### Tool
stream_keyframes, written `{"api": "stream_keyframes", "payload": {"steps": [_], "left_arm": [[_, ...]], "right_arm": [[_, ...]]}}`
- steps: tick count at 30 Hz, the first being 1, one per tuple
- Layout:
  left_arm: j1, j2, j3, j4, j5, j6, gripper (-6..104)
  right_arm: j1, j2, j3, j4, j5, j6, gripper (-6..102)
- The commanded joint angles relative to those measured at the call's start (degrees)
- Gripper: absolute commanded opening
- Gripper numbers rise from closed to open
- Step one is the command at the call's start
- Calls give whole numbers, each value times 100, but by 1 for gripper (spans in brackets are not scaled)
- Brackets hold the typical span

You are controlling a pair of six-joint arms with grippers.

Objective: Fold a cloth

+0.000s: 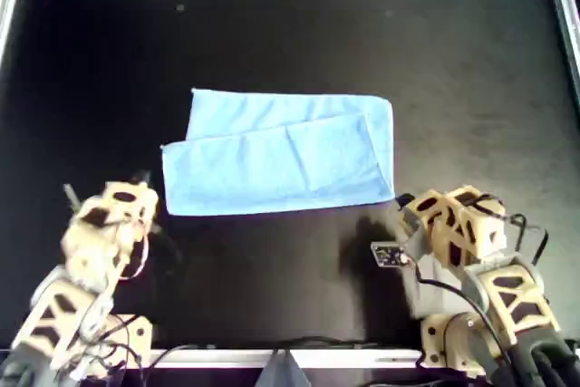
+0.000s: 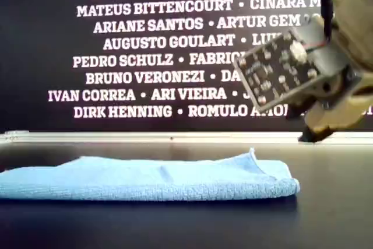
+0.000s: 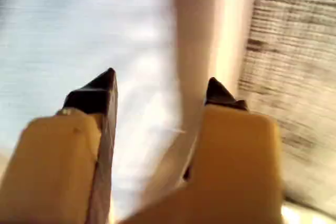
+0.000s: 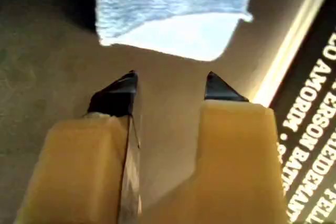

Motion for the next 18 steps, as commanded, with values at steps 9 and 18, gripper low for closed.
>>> {"api": "stream_keyframes", "payload": {"steps": [9, 18], "left_arm": [[132, 369, 44, -70, -44, 9, 61], [132, 369, 53, -70, -44, 9, 61]], "right_arm": [[0, -237, -132, 70, -18, 18, 51], [35, -2733, -1310, 35, -105, 44, 66]]}}
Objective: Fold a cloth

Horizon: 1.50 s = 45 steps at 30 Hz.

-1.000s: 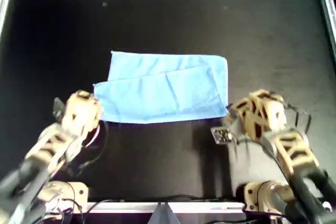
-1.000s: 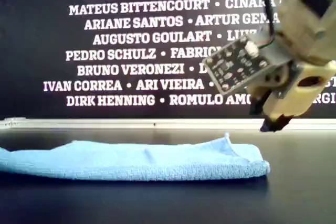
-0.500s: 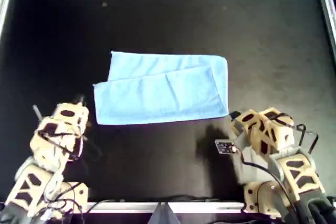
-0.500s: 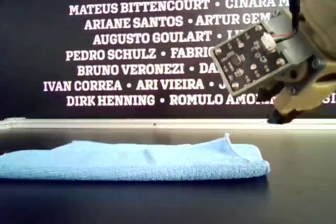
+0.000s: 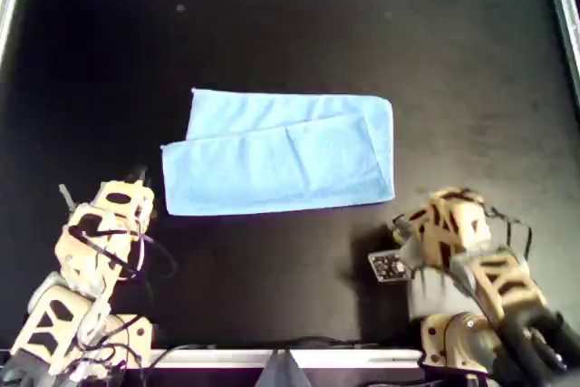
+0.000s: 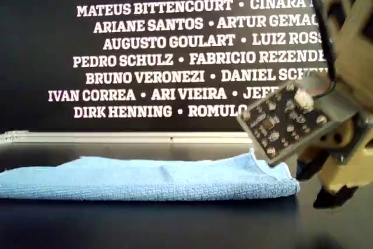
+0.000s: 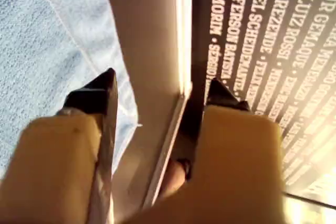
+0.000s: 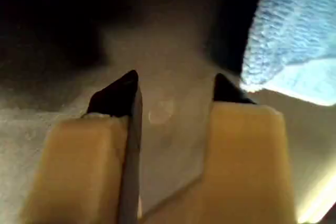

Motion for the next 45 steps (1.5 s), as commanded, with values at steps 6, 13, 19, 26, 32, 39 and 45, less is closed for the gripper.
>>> {"api": "stream_keyframes", "payload": {"steps": [6, 13, 19, 26, 32, 39, 45], "left_arm": [[132, 105, -26, -70, -44, 9, 61], [132, 105, 9, -70, -35, 9, 61], [132, 105, 9, -70, -35, 9, 61], [132, 105, 79, -70, -35, 9, 61], [132, 105, 79, -70, -35, 9, 61], [132, 105, 79, -70, -35, 9, 61], [132, 105, 79, -70, -35, 9, 61]], "right_arm": [[62, -1433, -1775, 35, -114, 0, 83], [62, -2918, -2742, -9, -114, 26, 85], [53, -3920, -3454, -9, -114, 62, 85], [18, -3814, -3419, 9, -114, 70, 64], [0, -3393, -3357, -9, -123, 79, 12], [0, -3428, -3340, 0, -114, 79, 3], [97, -3305, -3630, -44, -123, 79, 1]]}}
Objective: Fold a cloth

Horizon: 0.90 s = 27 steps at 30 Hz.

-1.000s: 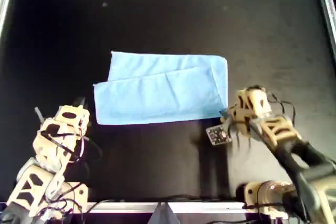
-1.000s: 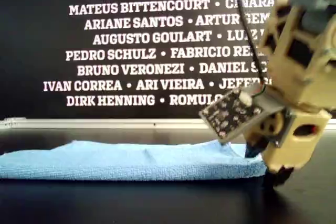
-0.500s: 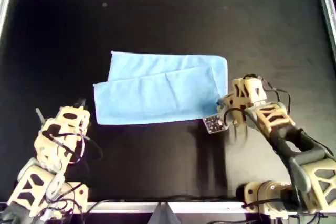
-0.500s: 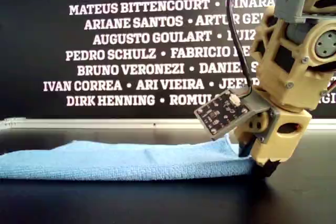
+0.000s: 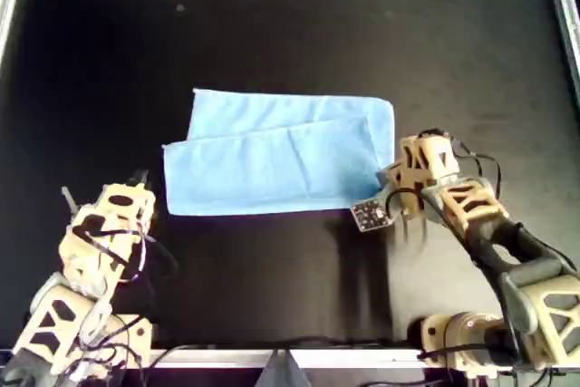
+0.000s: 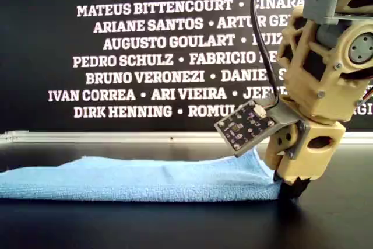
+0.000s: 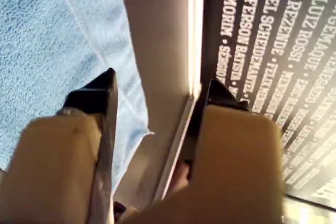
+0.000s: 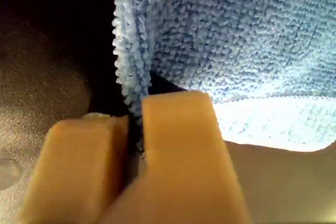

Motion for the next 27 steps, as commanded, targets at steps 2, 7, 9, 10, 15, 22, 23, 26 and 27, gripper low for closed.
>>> {"api": "stream_keyframes", "payload": {"steps": [2, 7, 9, 10, 15, 22, 23, 26, 27], "left_arm": [[132, 88, -105, -70, -35, 9, 61], [132, 88, -105, -70, -35, 9, 61], [132, 88, -105, -70, -35, 9, 61], [132, 88, -105, -70, -35, 9, 61], [132, 88, -97, -70, -35, 9, 61], [132, 88, -70, -70, -35, 9, 61], [132, 88, -9, -70, -35, 9, 61], [88, 88, 141, -70, -35, 9, 61], [79, 88, 158, -70, -35, 9, 61]], "right_arm": [[202, 483, -721, -35, -53, 44, 1], [817, 352, -1925, -35, 53, 53, 1], [1081, 185, -2461, -35, 53, 53, 1], [1239, 35, -2725, -35, 53, 53, 1], [2048, -888, -3929, -35, 53, 44, 1], [2830, -2479, -6258, -35, 53, 26, 1], [2936, -2777, -6680, -35, 53, 26, 1], [3261, -3735, -8033, -35, 53, -9, 1], [3340, -4052, -8446, -35, 53, 18, 1]]}}
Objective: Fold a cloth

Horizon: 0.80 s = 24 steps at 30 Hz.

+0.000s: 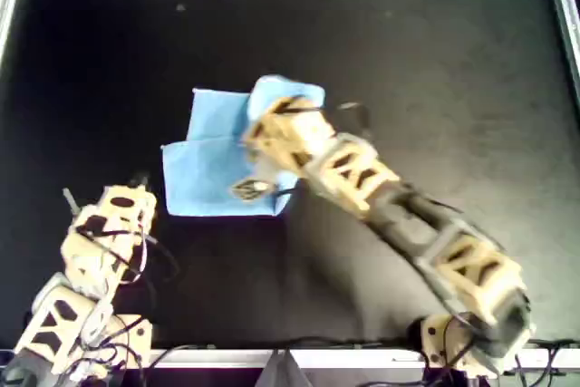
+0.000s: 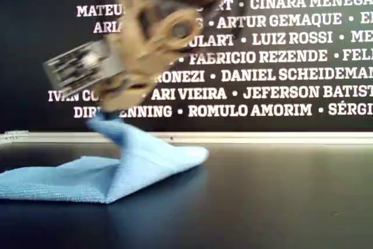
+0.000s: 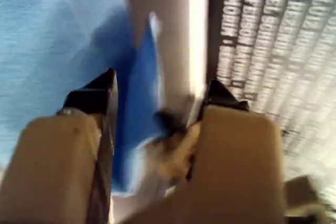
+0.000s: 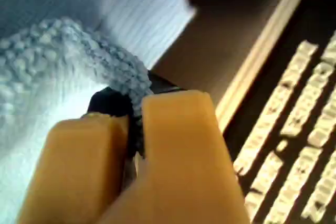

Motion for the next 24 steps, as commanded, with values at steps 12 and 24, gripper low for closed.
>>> {"api": "stream_keyframes", "payload": {"steps": [12, 24], "left_arm": [[53, 88, -79, -70, -35, 18, 61], [114, 88, -149, -70, -35, 18, 61]], "right_arm": [[677, -2602, -4702, -44, 9, 9, 2], [677, -2549, -4825, 211, 0, 18, 39]]}}
